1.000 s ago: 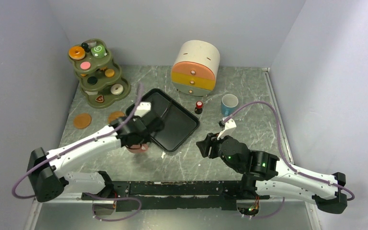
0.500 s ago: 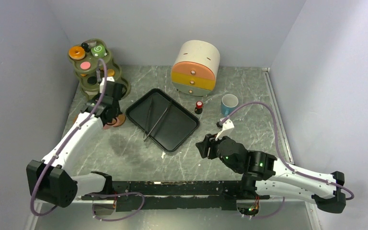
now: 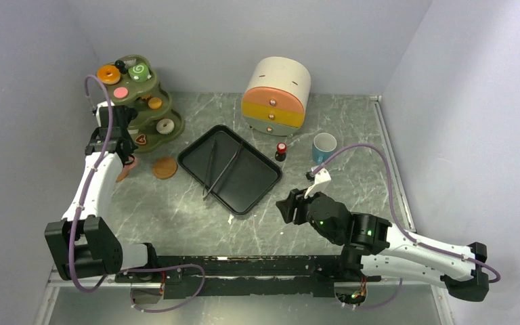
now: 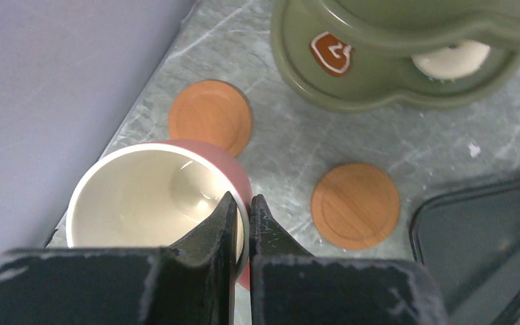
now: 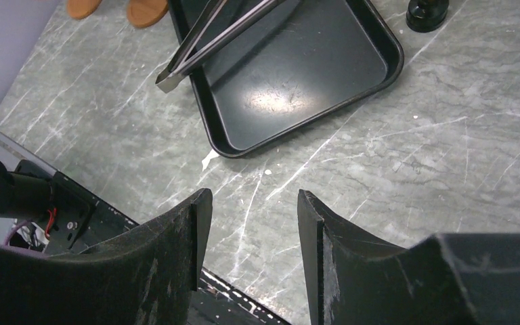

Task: Serve the afternoon tea
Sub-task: Place the cup on the coaster.

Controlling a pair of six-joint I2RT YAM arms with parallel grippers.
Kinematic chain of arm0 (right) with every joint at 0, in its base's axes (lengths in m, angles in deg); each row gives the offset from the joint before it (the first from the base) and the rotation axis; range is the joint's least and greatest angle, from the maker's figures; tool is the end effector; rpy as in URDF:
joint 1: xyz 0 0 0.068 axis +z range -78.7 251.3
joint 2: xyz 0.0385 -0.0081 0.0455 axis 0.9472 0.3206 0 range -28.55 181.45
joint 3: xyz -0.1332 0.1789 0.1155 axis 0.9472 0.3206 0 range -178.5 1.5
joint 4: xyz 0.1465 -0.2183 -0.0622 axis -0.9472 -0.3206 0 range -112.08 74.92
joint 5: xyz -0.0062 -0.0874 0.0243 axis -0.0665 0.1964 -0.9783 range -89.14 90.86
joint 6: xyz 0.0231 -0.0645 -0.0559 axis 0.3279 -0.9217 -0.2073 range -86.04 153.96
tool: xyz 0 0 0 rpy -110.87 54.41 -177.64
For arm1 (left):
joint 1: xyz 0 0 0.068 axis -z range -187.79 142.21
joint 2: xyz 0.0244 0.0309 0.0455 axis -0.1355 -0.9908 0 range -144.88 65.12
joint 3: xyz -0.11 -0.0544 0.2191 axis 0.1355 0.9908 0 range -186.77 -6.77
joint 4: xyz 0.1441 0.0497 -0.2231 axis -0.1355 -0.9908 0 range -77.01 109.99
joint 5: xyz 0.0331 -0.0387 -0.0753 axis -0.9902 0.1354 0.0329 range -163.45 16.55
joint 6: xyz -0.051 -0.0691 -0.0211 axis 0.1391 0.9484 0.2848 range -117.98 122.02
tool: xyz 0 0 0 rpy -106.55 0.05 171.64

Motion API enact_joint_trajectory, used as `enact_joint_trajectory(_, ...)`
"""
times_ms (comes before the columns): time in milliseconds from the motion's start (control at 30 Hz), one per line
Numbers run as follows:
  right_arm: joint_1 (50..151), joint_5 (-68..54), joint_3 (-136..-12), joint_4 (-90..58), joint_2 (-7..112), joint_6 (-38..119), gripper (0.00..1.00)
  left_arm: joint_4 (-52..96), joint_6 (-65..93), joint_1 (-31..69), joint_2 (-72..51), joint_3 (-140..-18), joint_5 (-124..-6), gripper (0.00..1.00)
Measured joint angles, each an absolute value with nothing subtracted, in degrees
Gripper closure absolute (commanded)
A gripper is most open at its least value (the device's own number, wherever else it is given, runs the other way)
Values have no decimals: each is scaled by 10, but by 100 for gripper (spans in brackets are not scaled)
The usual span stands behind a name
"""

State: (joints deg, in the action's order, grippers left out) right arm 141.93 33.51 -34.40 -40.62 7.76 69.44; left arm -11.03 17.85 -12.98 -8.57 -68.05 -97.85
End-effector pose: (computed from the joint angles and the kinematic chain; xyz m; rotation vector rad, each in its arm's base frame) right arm 0.1084 0.1804 0.2535 -0.2509 1.9878 0.6385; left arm 0.3149 0.0613 0.2491 -0.6214 2.1918 0.3980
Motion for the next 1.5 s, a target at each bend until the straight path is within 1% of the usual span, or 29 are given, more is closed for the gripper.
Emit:
enact_joint_trajectory(100, 1419, 334, -344, -406, 80, 692, 47, -87, 175, -159, -97, -679, -965, 95)
enact_joint_trajectory(300, 1419, 334, -351, -407, 102, 686, 47, -33, 167, -180, -113, -659, -955, 95)
enact_joint_trajectory(567, 1419, 332, -368, -406, 126, 686, 47, 3, 154, -232, -166, -647, -937, 95)
enact_joint_trajectory(833, 1419, 327, -377, -402, 154, 686, 47, 25, 147, -235, -191, -642, -922, 95)
enact_joint_trajectory(1200, 1419, 327, -379, -399, 149, 686, 47, 32, 142, -236, -231, -649, -911, 95)
enact_joint_trajectory(1500, 1419, 328, -379, -398, 150, 686, 47, 43, 135, -236, -238, -654, -911, 95)
